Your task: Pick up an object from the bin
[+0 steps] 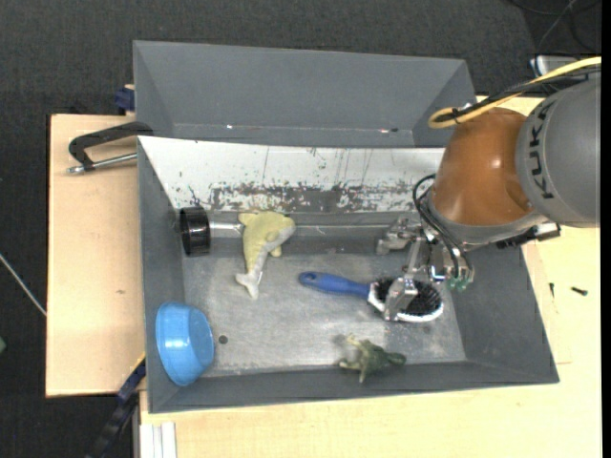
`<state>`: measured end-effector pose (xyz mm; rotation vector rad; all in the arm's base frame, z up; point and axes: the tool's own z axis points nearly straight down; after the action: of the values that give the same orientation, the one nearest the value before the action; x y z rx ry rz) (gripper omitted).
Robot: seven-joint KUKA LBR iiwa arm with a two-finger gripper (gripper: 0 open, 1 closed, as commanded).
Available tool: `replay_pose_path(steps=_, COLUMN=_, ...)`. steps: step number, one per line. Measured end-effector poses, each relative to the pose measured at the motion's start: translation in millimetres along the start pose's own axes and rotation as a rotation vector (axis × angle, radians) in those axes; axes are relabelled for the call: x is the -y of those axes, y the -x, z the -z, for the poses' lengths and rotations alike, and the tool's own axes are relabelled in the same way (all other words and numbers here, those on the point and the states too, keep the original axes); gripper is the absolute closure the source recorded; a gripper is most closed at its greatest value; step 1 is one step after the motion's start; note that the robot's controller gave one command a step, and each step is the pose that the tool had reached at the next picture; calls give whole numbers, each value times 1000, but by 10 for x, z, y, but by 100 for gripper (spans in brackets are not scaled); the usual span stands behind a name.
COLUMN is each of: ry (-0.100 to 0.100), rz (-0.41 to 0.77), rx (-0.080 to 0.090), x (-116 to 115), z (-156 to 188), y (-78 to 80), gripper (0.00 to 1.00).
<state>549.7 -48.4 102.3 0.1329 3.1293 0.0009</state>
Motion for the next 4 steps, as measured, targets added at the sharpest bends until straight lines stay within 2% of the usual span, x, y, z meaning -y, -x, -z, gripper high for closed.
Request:
replay_pose_path(steps=1, ry=-1, rz=-348, rx=-5, x=71, z=-3, y=24, gripper=0)
replay_pose_path(steps=2, ry=1, rz=-551, rx=-7, x=104, z=-296, y=-109, gripper=0)
replay_pose_path(steps=3, ry=-1, rz=-549, rx=-7, x=95, z=-283, y=-99, gripper=0)
replay_pose_path(steps=4, ry=0, rz=-547, rx=-2, x=88, z=-264, y=-81, gripper=100)
